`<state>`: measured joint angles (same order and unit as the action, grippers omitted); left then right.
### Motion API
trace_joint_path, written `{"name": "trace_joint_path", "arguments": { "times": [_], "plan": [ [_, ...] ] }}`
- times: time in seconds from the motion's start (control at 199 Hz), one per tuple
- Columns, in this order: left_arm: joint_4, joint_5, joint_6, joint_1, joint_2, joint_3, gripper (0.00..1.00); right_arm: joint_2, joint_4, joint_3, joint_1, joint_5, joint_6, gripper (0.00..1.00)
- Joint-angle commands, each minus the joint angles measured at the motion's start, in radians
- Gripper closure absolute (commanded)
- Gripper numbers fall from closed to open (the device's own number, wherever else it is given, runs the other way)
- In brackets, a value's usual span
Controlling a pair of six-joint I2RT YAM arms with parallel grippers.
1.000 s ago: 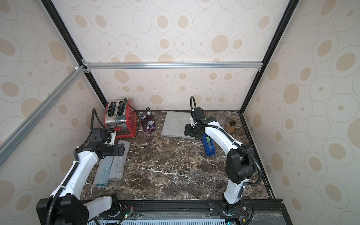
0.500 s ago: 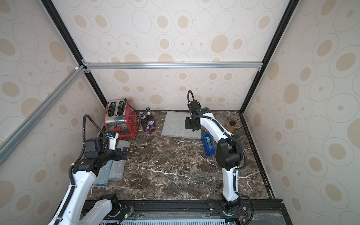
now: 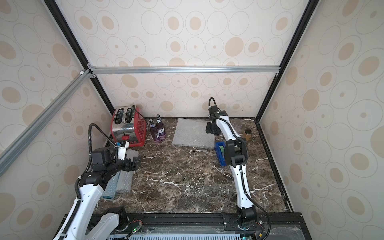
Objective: Wrap wine bottles in bubble wrap
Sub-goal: Move the bubble wrap to the center of the board.
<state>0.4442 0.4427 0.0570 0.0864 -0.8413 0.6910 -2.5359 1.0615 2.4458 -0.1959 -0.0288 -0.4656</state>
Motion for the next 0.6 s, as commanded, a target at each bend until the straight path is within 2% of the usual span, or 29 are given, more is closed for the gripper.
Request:
{"name": "trace_joint_path", "arguments": {
  "times": [0.0,0.11,0.351,0.447,0.597],
  "plan": [
    [-0.025,0.014,0.014,-0.015,0.003,-0.002,0.01,-0.042,0.055,0.041,0.022,-0.012,0.005,0.50],
    [-0.016,0.012,0.010,-0.016,0.000,0.002,0.01,-0.055,0.033,0.028,0.026,-0.038,0.015,0.52],
    [-0.017,0.009,0.012,-0.013,0.001,0.002,0.01,-0.085,0.005,0.024,0.026,-0.100,0.020,0.65],
    [-0.027,0.002,0.012,-0.014,0.000,-0.005,0.01,-0.102,0.022,0.042,0.026,-0.086,0.025,0.71],
    [-0.013,0.002,0.010,-0.016,-0.004,0.007,0.01,-0.108,0.022,0.028,0.027,-0.082,0.027,0.72]
  ]
}}
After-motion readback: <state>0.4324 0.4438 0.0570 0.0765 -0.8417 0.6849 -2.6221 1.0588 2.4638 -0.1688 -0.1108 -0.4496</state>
